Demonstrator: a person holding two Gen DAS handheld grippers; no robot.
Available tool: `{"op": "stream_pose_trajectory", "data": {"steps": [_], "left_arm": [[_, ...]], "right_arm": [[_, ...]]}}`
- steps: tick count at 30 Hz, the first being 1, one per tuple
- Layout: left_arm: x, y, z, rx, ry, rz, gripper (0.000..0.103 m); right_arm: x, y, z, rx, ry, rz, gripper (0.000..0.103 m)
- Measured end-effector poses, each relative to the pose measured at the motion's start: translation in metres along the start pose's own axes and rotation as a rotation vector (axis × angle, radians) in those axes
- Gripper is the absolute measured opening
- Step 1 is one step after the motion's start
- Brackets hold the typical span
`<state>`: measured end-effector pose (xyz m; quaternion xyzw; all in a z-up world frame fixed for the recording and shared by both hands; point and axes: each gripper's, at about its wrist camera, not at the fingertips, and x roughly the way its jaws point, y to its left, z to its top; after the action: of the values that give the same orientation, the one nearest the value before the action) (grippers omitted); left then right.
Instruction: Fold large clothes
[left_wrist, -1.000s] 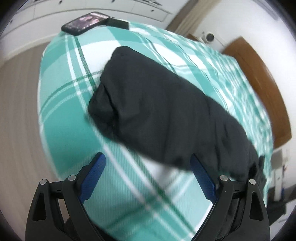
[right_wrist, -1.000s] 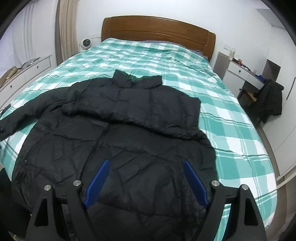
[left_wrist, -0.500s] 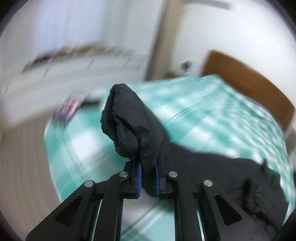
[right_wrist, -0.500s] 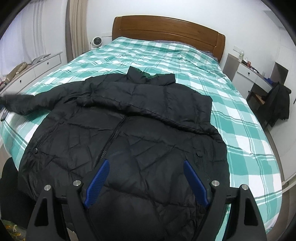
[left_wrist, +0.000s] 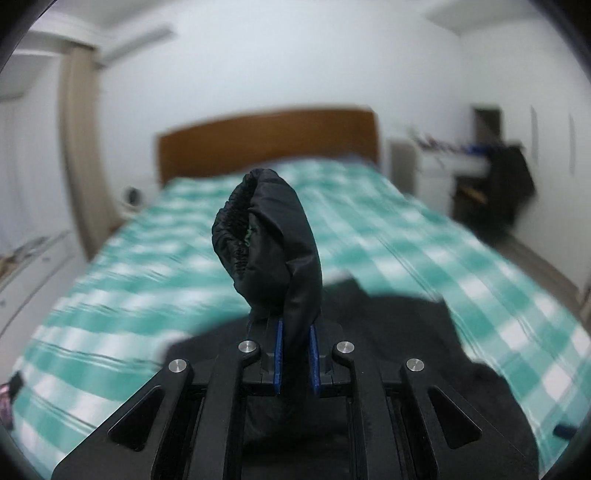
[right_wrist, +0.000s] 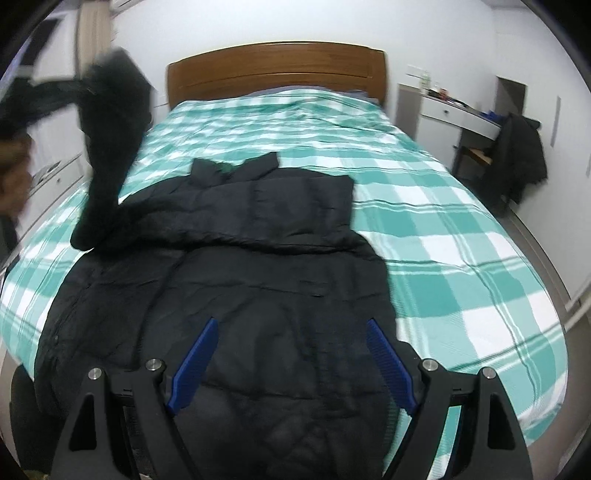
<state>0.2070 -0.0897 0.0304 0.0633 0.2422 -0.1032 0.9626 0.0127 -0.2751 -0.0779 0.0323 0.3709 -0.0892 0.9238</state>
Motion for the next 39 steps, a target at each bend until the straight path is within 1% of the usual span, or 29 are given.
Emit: {"op": "stream_pose_trajectory", "data": {"steps": [1, 3, 4, 5, 6, 7, 9, 11, 12, 13, 14, 15, 17, 19, 20, 22, 23, 24, 25, 26, 27, 29, 30, 32, 34, 36, 37, 38, 39], "left_arm": [[0.013, -0.019, -0.012, 0.031, 0.034, -0.019, 0.010], [0.039, -0.060, -0.041, 0.124, 0.112, -0.048, 0.015], [0.048, -0.078, -0.052, 0.164, 0.146, -0.062, 0.026], [0.057, -0.092, -0.071, 0.209, 0.195, -0.095, 0.043], [0.059, -0.098, -0.081, 0.229, 0.225, -0.118, 0.052], [0.057, -0.103, -0.093, 0.248, 0.245, -0.142, 0.063], [0.038, -0.106, -0.111, 0.281, 0.238, -0.157, 0.070], [0.021, -0.093, -0.122, 0.266, 0.240, -0.169, 0.080], [0.012, -0.080, -0.127, 0.231, 0.247, -0.179, 0.082], [0.006, -0.066, -0.130, 0.197, 0.256, -0.182, 0.084], [-0.001, -0.046, -0.135, 0.145, 0.271, -0.174, 0.085], [-0.001, -0.029, -0.138, 0.109, 0.282, -0.166, 0.085], [-0.011, 0.006, -0.149, 0.006, 0.305, -0.137, 0.085], [-0.019, 0.034, -0.160, -0.068, 0.315, -0.108, 0.085], [-0.023, 0.047, -0.166, -0.097, 0.320, -0.089, 0.085], [-0.027, 0.064, -0.177, -0.127, 0.329, -0.049, 0.085], [-0.029, 0.073, -0.183, -0.139, 0.339, -0.029, 0.085], [-0.029, 0.078, -0.188, -0.148, 0.347, -0.015, 0.085], [-0.031, 0.086, -0.194, -0.157, 0.354, -0.003, 0.085], [-0.031, 0.091, -0.196, -0.166, 0.358, 0.009, 0.085], [-0.031, 0.096, -0.197, -0.178, 0.357, 0.019, 0.085], [-0.030, 0.105, -0.195, -0.199, 0.351, 0.031, 0.085], [-0.031, 0.109, -0.195, -0.206, 0.345, 0.033, 0.085], [-0.028, 0.115, -0.189, -0.217, 0.327, 0.043, 0.085], [-0.021, 0.116, -0.181, -0.222, 0.316, 0.043, 0.085], [-0.008, 0.116, -0.175, -0.210, 0.330, 0.041, 0.085], [-0.003, 0.118, -0.173, -0.200, 0.340, 0.041, 0.085], [0.006, 0.115, -0.168, -0.183, 0.353, 0.043, 0.085], [0.008, 0.116, -0.167, -0.173, 0.360, 0.038, 0.085]], "right_arm": [[0.001, -0.007, 0.000, 0.014, 0.001, -0.007, 0.084], [0.003, -0.019, 0.000, 0.034, 0.004, -0.018, 0.084], [0.005, -0.025, 0.000, 0.042, 0.007, -0.024, 0.084], [0.006, -0.030, 0.000, 0.049, 0.011, -0.027, 0.084], [0.009, -0.035, 0.001, 0.057, 0.014, -0.027, 0.084], [0.011, -0.039, 0.003, 0.064, 0.017, -0.024, 0.084], [0.018, -0.047, 0.009, 0.078, 0.023, -0.008, 0.084], [0.030, -0.053, 0.022, 0.104, 0.037, 0.037, 0.084], [0.034, -0.053, 0.027, 0.117, 0.042, 0.066, 0.084], [0.042, -0.054, 0.036, 0.139, 0.049, 0.120, 0.084], [0.056, -0.051, 0.049, 0.167, 0.061, 0.207, 0.084], [0.066, -0.048, 0.056, 0.180, 0.075, 0.262, 0.084], [0.106, -0.035, 0.078, 0.215, 0.131, 0.380, 0.084], [0.141, -0.025, 0.092, 0.234, 0.168, 0.405, 0.084], [0.165, -0.020, 0.100, 0.254, 0.196, 0.392, 0.084], [0.196, -0.012, 0.105, 0.284, 0.234, 0.386, 0.084], [0.208, -0.010, 0.107, 0.291, 0.249, 0.382, 0.076], [0.212, -0.008, 0.108, 0.288, 0.255, 0.377, 0.057], [0.210, -0.004, 0.113, 0.274, 0.250, 0.365, 0.029], [0.200, -0.001, 0.122, 0.251, 0.217, 0.365, 0.021], [0.190, 0.000, 0.130, 0.229, 0.182, 0.368, 0.019], [0.159, -0.001, 0.156, 0.161, 0.048, 0.325, 0.017], [0.151, -0.005, 0.166, 0.155, 0.005, 0.307, 0.017], [0.150, -0.017, 0.180, 0.168, -0.024, 0.283, 0.017], [0.170, -0.025, 0.182, 0.171, 0.011, 0.239, 0.017], [0.199, -0.026, 0.168, 0.112, 0.073, 0.165, 0.017], [0.219, -0.024, 0.155, 0.075, 0.120, 0.129, 0.018], [0.231, -0.023, 0.142, 0.060, 0.153, 0.118, 0.030], [0.238, -0.023, 0.134, 0.054, 0.172, 0.118, 0.034]]}}
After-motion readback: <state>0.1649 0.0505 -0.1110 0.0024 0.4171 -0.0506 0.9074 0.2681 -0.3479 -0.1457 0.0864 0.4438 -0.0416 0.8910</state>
